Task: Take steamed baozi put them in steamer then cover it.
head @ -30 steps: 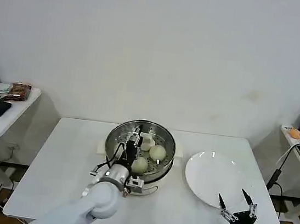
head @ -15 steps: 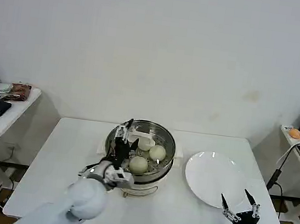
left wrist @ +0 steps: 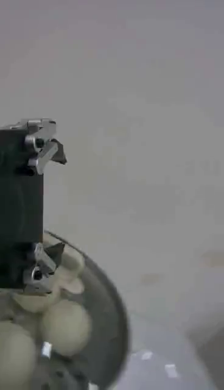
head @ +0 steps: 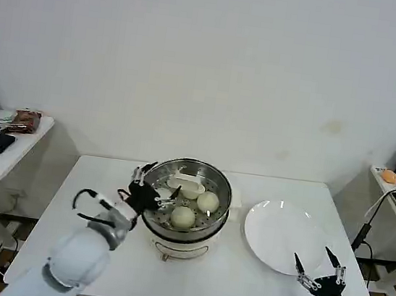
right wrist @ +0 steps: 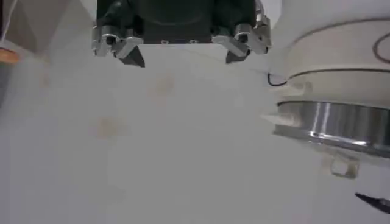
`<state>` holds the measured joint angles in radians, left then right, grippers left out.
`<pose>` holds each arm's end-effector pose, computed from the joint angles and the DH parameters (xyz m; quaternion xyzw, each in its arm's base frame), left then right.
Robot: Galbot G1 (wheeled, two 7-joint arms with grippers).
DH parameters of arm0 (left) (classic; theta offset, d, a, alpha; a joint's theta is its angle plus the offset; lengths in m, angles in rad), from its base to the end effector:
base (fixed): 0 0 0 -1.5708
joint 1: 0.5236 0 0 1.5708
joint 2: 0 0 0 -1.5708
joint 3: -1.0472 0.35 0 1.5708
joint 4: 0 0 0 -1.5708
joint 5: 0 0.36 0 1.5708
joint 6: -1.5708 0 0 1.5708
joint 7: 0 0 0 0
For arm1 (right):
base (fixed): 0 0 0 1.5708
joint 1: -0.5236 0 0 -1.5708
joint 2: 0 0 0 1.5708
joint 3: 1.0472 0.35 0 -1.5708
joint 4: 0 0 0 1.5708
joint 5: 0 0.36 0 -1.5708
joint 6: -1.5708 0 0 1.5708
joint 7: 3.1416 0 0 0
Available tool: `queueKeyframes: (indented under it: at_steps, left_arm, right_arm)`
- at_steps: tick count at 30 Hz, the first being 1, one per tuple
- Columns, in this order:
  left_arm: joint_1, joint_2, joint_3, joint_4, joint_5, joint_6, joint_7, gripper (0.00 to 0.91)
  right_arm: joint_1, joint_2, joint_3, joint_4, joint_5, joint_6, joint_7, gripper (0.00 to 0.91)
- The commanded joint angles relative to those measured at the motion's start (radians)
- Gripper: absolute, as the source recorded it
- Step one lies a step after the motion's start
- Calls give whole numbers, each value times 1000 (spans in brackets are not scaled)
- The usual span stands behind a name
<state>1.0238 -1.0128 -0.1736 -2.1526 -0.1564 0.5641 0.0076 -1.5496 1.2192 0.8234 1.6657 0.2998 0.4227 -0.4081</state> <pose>0.2868 -0.0069 -0.1770 -0.2074 -0.9547 -0.2069 0.0515 0.1748 -0.2082 -0.3928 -0.1042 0.9895 -0.0945 0.0343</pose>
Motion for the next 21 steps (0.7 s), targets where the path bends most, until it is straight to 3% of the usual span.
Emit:
queueKeyframes:
  at_steps: [1, 5, 9, 12, 21]
  left_arm:
    - [173, -13, -336, 87, -472, -221, -2, 907]
    - [237, -8, -411, 134, -458, -345, 27, 907]
    - [303, -20, -459, 133, -452, -394, 35, 907]
    - [374, -21, -480, 147, -451, -480, 42, 907]
    - [515, -10, -431, 246, -435, -688, 52, 907]
  right_arm:
    - [7, -3, -3, -9, 80, -6, -12, 907]
    - [7, 3, -7, -12, 104, -7, -11, 907]
    - [3, 14, -6, -5, 139, -15, -4, 907]
    - [-9, 21, -5, -3, 152, 3, 3, 907]
    - [-42, 31, -12, 9, 191, 12, 27, 907]
